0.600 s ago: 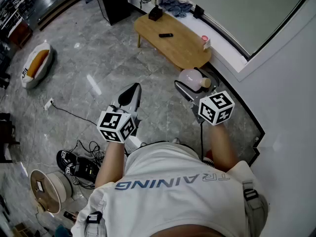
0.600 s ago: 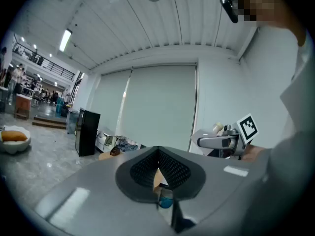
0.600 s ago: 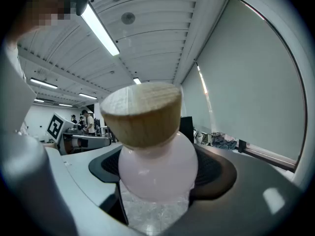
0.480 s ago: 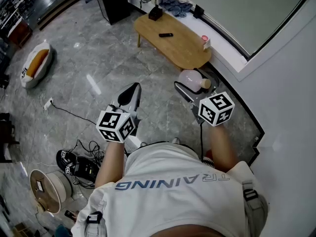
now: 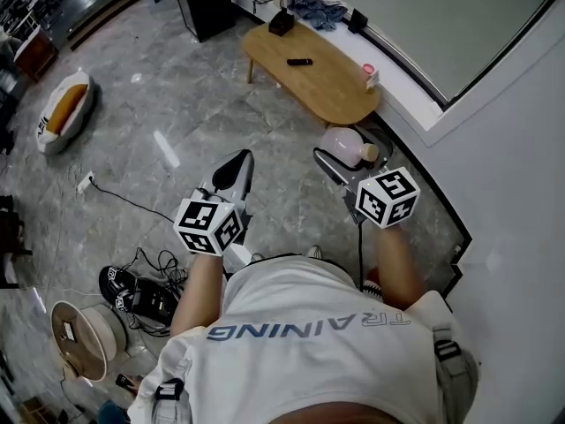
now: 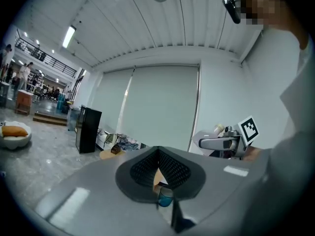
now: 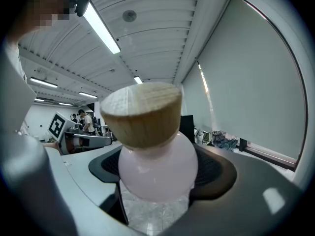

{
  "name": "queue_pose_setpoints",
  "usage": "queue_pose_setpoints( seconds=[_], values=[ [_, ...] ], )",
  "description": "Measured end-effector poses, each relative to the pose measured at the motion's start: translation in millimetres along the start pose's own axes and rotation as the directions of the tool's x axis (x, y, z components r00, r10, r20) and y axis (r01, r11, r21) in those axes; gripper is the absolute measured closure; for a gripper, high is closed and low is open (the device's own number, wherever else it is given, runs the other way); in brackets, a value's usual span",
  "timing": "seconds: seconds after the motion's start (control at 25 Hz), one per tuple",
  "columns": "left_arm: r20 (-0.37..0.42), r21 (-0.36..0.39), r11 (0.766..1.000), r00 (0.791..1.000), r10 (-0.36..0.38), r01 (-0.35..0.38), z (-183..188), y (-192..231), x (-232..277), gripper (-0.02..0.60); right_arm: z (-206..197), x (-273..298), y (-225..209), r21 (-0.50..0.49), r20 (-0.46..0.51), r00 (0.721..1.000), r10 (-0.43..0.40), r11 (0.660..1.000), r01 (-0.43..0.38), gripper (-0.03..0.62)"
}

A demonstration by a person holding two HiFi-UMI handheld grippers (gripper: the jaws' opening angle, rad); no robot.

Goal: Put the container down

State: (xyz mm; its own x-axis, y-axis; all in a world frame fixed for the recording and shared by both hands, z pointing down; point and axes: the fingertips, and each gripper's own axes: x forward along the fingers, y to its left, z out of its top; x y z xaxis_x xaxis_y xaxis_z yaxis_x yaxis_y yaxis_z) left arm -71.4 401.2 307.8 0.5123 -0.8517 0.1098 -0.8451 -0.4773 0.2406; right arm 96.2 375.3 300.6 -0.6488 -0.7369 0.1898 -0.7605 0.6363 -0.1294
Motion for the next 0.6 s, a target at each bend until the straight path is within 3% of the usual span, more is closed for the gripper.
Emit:
queue_pose_setpoints(
  seconds=[0.6],
  values=[
    [0.000, -0.004, 1.000, 1.000, 0.013, -0.013, 1, 64, -44, 0.580, 4, 44, 53, 0.051, 0.047, 0.999, 0.007, 0.999, -0.009, 0.181]
  ],
)
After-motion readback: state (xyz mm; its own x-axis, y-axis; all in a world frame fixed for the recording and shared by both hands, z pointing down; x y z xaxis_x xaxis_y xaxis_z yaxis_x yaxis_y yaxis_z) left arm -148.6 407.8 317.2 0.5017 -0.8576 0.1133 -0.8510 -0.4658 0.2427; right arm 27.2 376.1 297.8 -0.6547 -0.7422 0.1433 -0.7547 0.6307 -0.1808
